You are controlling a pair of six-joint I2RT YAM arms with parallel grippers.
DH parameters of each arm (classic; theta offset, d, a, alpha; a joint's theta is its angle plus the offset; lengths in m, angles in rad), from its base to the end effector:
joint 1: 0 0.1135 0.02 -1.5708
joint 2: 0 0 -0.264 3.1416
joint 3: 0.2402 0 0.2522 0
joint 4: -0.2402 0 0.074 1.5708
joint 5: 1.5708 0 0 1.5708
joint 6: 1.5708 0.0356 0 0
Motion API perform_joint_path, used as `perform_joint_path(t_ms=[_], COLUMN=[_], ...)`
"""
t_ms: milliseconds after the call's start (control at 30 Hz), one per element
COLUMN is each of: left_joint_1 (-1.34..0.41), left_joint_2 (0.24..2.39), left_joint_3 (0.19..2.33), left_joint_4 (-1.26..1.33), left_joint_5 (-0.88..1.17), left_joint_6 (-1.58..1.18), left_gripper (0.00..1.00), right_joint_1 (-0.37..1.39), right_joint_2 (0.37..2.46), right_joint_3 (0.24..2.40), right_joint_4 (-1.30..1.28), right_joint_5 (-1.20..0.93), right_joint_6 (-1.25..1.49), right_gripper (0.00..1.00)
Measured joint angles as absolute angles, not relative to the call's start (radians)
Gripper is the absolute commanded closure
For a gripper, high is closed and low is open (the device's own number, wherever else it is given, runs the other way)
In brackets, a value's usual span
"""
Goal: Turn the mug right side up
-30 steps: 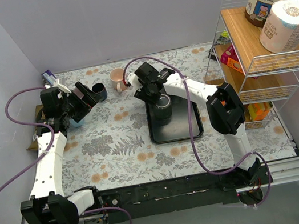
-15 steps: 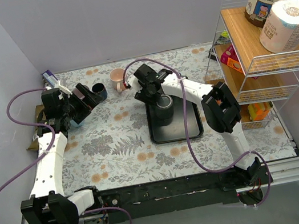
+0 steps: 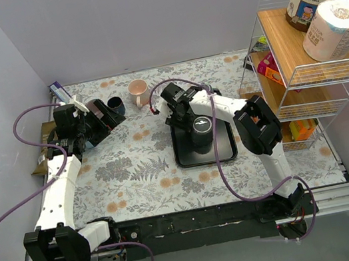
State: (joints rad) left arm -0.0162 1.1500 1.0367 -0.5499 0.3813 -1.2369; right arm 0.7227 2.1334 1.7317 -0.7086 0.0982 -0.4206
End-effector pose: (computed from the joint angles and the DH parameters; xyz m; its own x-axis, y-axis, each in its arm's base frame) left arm 0.2464 -0.0172 0.3205 -0.4930 -0.8690 -0.0418 -0.4805 0.3120 -0.8196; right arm 0.3461 0.3005 0.1982 -0.3579 -0.8574 -0.3698 -0.8454 0.4657 -0.2616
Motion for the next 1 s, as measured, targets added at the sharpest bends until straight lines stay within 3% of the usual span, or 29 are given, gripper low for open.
perform_joint_path(t_ms=[200, 333, 467, 867, 1000], left_joint_1=[-0.016, -0.016, -0.016, -0.016, -0.016], left_joint_2=[1.150, 1.150, 1.146, 1.139, 1.139], left_joint_3=[1.037, 1.035, 1.026, 1.020, 1.020], left_joint_4=[-0.550, -0.549, -0.548, -0.549, -0.549], left_joint_5=[0.381, 0.381, 0.381, 0.381, 0.381], left_joint_6=[-1.234, -1.234, -1.234, -1.230, -1.228], left_gripper=[0.02, 0.02, 0.02, 0.02, 0.02], right_joint_1=[0.722, 0.722, 0.722, 0.722, 0.722], right_joint_2=[2.128, 2.108, 2.071, 2.040, 2.040], right_joint_3=[1.705, 1.703, 1.696, 1.661, 1.644], right_joint_4=[-0.720, -0.730, -0.735, -0.741, -0.740], right_joint_5=[0.110, 0.115, 0.118, 0.093, 0.091], right_joint_6=[-0.442, -0.450, -0.465, -0.496, -0.502], right_gripper=[0.59, 0.51, 0.50, 0.55, 0.64])
